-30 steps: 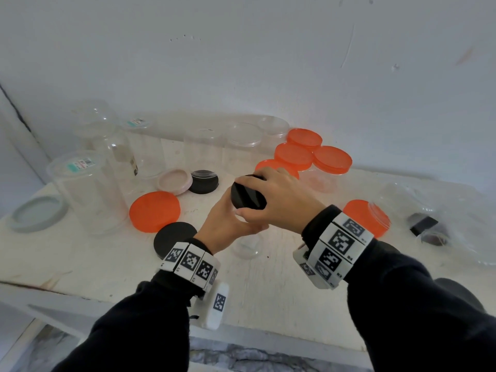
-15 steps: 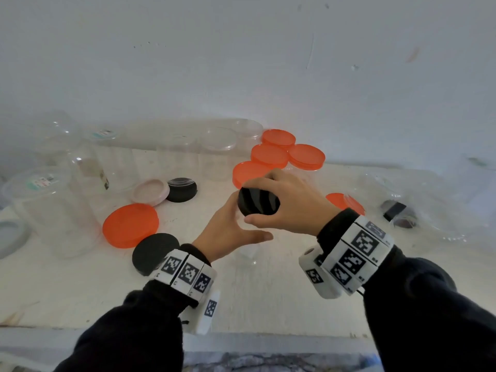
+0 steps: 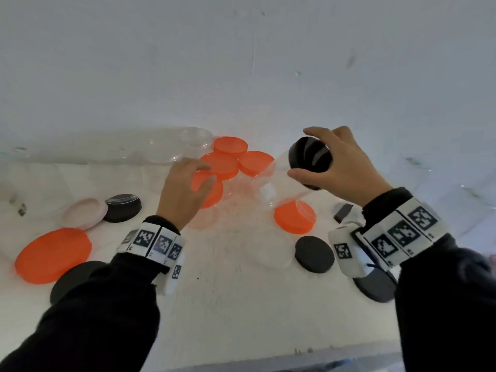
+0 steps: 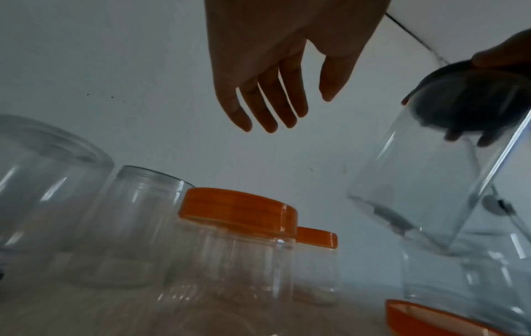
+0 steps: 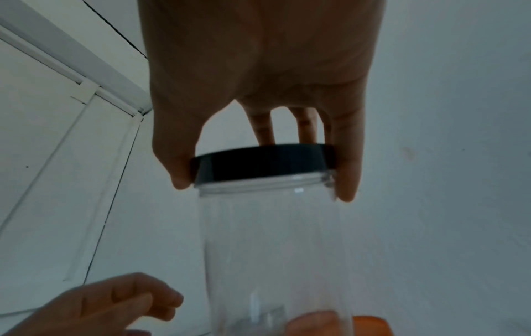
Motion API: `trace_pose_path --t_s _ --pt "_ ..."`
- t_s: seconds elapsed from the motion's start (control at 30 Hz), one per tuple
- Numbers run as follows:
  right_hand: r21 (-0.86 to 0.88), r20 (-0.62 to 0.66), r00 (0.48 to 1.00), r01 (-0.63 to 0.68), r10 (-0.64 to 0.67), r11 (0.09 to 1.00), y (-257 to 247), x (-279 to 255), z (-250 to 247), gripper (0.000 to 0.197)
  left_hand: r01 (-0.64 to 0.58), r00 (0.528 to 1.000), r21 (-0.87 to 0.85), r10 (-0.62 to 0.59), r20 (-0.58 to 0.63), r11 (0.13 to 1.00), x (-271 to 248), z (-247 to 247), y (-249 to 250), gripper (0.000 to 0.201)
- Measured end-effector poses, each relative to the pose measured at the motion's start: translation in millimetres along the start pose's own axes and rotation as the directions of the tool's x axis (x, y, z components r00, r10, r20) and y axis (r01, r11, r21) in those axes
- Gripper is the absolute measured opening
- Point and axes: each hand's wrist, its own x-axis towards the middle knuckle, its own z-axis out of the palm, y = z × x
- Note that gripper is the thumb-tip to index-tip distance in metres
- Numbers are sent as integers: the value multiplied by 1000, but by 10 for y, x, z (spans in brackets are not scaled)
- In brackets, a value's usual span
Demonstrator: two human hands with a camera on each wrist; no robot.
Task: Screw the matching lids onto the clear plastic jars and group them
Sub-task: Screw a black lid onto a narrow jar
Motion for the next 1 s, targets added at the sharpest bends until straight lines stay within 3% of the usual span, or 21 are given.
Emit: trace_pose_path --t_s 0.23,0.37,0.57,0.83,1.0 --pt "-84 -46 999 3 -7 996 499 354 -236 71 78 997 343 -74 -27 936 218 395 -45 53" --pt "-105 -44 999 2 -7 994 720 574 -255 71 184 978 499 -209 -6 847 259 531 -110 41" --pt "-101 -5 1000 11 -12 995 1020 895 -231 72 276 936 639 -351 -11 718 253 628 -167 41" --pt "-121 82 996 57 -47 991 1345 1256 -126 75 182 968 731 -251 -14 657 176 665 -242 38" --pt "-150 169 982 114 -88 982 1426 1475 -38 75 197 961 734 -276 -14 650 179 682 -212 65"
